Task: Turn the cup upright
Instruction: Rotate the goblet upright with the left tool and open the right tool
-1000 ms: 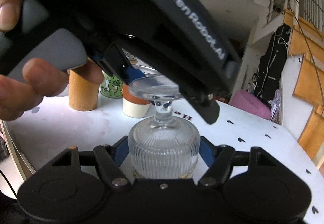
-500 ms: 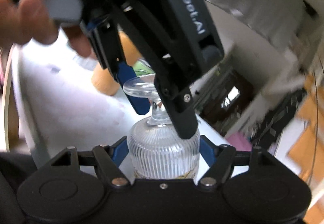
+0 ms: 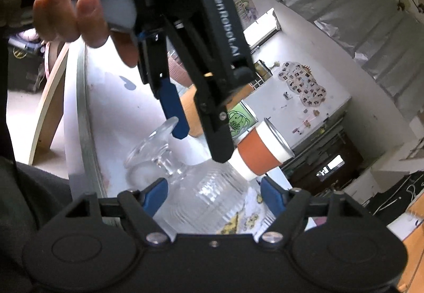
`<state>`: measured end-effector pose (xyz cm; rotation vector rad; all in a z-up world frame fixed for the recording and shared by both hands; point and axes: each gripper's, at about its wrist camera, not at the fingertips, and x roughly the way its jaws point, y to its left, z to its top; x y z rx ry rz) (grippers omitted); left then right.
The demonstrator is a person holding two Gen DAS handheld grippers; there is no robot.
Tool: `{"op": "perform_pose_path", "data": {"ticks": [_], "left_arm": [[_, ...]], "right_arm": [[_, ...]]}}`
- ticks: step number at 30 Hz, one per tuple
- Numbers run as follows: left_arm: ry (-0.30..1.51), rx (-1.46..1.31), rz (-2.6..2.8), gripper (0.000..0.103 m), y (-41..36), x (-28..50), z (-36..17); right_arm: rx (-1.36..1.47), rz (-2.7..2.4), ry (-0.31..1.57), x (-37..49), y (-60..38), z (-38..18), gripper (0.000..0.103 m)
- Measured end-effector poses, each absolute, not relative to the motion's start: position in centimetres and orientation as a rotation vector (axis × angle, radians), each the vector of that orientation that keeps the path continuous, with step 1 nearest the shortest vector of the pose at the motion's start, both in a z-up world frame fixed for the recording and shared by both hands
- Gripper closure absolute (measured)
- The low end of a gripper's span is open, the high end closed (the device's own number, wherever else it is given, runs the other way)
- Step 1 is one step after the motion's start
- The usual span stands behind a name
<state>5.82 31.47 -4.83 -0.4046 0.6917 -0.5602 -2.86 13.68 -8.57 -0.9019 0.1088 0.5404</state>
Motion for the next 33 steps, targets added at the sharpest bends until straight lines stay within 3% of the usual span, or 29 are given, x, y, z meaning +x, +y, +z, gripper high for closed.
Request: {"op": "perform_pose_path", "data": {"ticks": [6,10,20,26,33], "left_arm": [[0.661,-0.321,-0.556,0.045,30.4,6.1,-3.7],[0.652,-0.211,-0.569,0.034,28.8,7.0,-2.1],[0.808,0.146,-0.743,0.029,21.6,9.3,-0.9],[0.917,0.376,-0.711,0.024,17.9,10.8,-2.2],[0.937,0.550,-0.642,0.026,16.0,10.6,-4.0]], "right_arm": [[-0.817,0.571,0.132,-3.0,12.1,-6.8,0.020],[-0.630,0.598,0.180,-2.6,9.1,-5.2,0.019],[-0.084,0.471,0.323,-0.4,0.8,-4.5,0.028],[0.033,0.393,0.341,0.4,-1.8,-5.3,0.029],[0.096,0.386,0.345,0.6,-3.0,-5.7,0.029]]}}
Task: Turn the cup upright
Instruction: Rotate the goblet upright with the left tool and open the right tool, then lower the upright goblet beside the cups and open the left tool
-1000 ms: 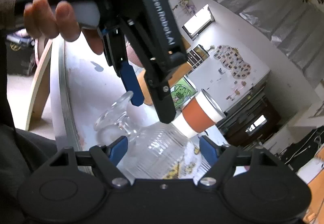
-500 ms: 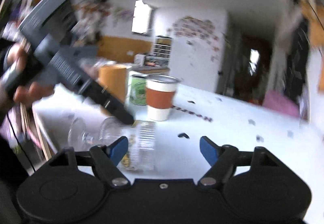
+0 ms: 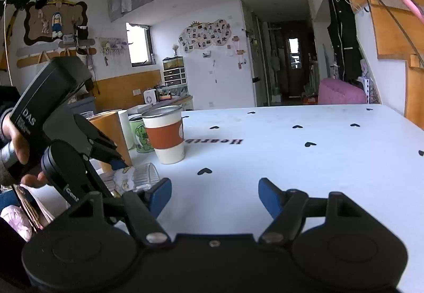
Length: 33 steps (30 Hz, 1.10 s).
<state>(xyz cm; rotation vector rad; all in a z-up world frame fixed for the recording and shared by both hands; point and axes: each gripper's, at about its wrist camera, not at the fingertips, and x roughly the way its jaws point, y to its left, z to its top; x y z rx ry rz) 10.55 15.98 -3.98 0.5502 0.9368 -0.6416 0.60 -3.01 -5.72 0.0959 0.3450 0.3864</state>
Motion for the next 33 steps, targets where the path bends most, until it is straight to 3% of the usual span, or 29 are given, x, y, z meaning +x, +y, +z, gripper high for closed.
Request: {"op": "perform_pose_path", "data": {"ticks": [15,24,33], "left_arm": [[0.692,0.239,-0.429,0.028,22.9,10.9,0.9],[0.600,0.040,-0.340,0.029,25.3,12.8,0.1],[0.547,0.020,-0.297,0.028,25.1,13.6,-0.5]], "right_arm": [[0.115,0.420,0.350,0.7,-2.2,-5.2,0.030],[0.132,0.452,0.382,2.0,-0.4,-4.7,0.031],[0.114,0.468,0.389,2.1,0.9,-4.4,0.031]]}}
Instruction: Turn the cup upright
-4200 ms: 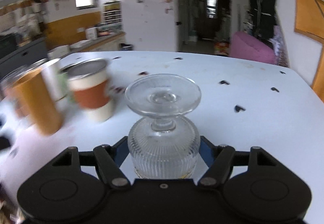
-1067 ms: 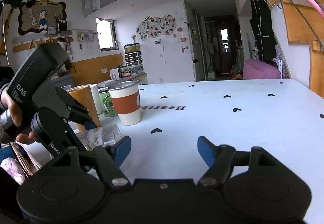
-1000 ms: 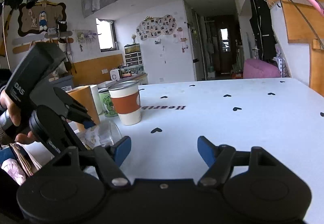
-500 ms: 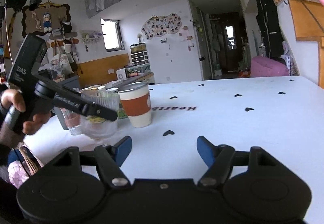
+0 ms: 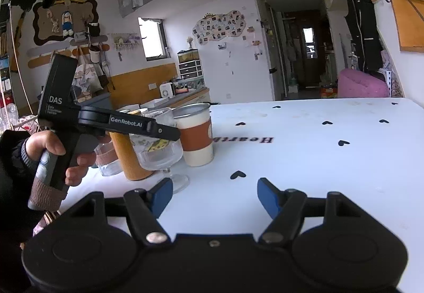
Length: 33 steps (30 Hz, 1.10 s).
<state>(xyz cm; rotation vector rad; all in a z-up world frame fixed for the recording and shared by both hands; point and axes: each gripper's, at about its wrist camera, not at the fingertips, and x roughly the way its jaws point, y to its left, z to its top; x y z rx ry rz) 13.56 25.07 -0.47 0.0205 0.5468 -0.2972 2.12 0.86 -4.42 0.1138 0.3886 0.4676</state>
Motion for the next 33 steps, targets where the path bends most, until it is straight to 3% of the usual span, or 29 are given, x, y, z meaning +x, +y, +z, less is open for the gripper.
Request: {"op": "perform_pose_path", "data": {"ticks": [3,5,12,15,23,33], "left_arm": [[0.498,0.025,-0.291,0.026,25.4,12.8,-0.3],[0.442,0.051,-0.267,0.017,25.5,12.0,0.4],[0.402,0.038,-0.230,0.015,26.2,9.5,1.4],[0.383,0.032,-0.197,0.006,26.6,7.6,1.6],[0.354,0.012,-0.146,0.002,27.8,2.5,1.9],[0.372,-0.023,-0.074,0.000,29.2,-0.2,0.8]], "right_arm": [[0.113,0.468,0.389,2.1,1.0,-4.3,0.031],[0.115,0.467,0.388,2.2,1.0,-4.3,0.030],[0.128,0.441,0.363,2.4,1.1,-2.7,0.025],[0.118,0.424,0.335,2.2,1.2,-1.8,0.022],[0.077,0.385,0.288,0.9,1.9,-0.6,0.018],[0.029,0.359,0.293,0.3,2.9,-0.1,0.004]]}}
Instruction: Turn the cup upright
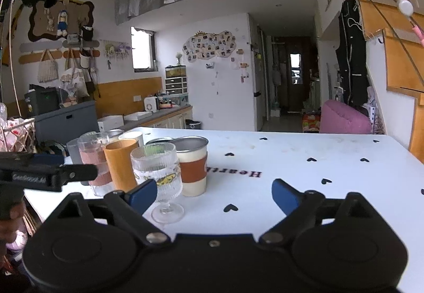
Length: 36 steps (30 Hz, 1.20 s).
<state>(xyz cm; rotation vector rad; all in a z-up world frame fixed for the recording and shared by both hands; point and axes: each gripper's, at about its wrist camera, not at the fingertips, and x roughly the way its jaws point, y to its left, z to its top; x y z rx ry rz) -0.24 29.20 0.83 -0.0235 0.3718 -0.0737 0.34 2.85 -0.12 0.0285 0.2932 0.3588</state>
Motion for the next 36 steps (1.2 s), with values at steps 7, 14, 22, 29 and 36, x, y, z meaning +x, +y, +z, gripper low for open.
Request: {"op": "perform_pose_path", "data": {"ticks": [7,14,22,29,36], "left_arm": [[0.386,-0.036,-0.043,0.000,30.0,-1.3,0.2],[0.400,-0.047,-0.034,0.000,30.2,-1.5,-0.1],[0.399,-0.043,-0.039,0.000,30.1,-1.7,-0.2],[0.402,-0.043,-0.038,0.000,30.0,-1.7,-0.2],[0.405,-0.042,-0.036,0.000,30.0,-1.6,-0.2]], "right_arm": [[-0.002,0.336,0.315,0.3,3.4,-0.7,0.000],[-0.012,0.322,0.322,0.3,3.7,-0.7,0.000],[-0.019,0.313,0.325,0.3,3.8,-0.6,0.000],[-0.019,0.314,0.324,0.3,3.8,-0.6,0.000],[-0.019,0.314,0.325,0.3,3.8,-0.6,0.000]]}}
